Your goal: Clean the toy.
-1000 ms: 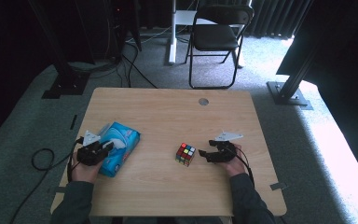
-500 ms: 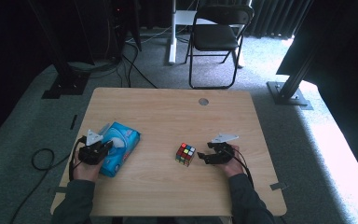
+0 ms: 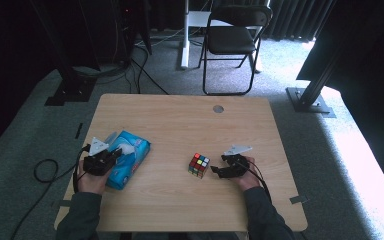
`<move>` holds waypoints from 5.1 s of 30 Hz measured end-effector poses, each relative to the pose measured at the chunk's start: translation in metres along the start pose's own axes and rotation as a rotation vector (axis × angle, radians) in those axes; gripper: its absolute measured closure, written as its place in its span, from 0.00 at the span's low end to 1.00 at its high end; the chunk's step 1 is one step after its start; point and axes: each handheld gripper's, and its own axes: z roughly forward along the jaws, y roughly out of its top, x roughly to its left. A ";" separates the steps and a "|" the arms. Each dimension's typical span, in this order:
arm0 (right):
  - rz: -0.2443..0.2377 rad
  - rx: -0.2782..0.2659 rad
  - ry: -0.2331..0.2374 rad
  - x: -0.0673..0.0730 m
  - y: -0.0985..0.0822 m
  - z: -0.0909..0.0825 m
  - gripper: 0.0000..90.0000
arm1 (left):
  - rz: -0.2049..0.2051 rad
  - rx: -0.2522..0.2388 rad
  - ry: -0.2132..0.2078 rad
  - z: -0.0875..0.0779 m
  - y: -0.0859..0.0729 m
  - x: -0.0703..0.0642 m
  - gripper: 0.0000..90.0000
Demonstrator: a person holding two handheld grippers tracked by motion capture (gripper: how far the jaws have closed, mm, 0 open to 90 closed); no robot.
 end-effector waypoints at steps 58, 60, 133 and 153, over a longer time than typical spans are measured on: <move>-0.062 0.013 -0.041 0.008 -0.003 0.004 0.31 | 0.166 -0.101 -0.269 0.014 0.063 -0.082 0.98; -0.062 0.013 -0.040 0.008 -0.003 0.004 0.31 | 0.174 -0.103 -0.281 0.016 0.067 -0.088 0.98; -0.169 -0.046 0.148 0.042 0.017 0.013 0.15 | 0.130 0.243 -0.142 0.113 -0.006 -0.096 0.93; -0.176 -0.051 0.096 0.042 0.015 0.024 0.38 | 0.145 0.229 -0.154 0.112 -0.006 -0.098 0.95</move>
